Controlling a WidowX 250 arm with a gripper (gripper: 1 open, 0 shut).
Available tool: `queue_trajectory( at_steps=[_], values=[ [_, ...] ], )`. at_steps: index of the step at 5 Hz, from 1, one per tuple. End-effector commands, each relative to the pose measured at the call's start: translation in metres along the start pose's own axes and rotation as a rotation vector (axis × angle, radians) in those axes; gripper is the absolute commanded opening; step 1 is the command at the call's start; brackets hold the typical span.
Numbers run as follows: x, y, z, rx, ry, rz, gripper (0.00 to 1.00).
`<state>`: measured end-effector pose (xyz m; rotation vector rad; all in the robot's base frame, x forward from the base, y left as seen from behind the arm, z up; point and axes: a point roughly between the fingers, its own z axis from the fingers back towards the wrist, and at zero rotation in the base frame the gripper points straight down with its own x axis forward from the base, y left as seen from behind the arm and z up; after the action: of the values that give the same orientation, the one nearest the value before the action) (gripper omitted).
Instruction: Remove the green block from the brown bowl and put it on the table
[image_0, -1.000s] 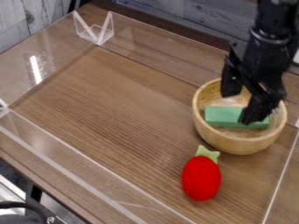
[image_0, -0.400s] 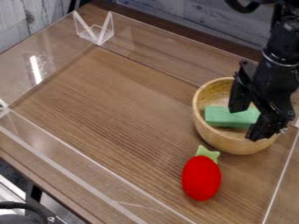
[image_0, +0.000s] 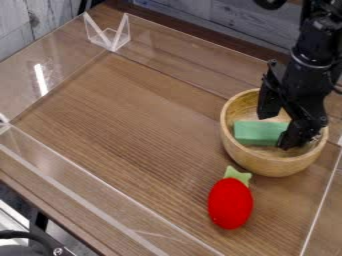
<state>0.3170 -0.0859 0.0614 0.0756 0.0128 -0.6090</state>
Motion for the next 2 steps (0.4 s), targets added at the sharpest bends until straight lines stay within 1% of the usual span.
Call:
queue_trajectory(
  at_steps=[1,2],
  values=[
    [0.0139,0.0151,0.0011,0.026,-0.075,-0.009,1.0],
    [0.0167,0.0074,0.0104,0.041,-0.107,-0.035,1.0]
  ],
)
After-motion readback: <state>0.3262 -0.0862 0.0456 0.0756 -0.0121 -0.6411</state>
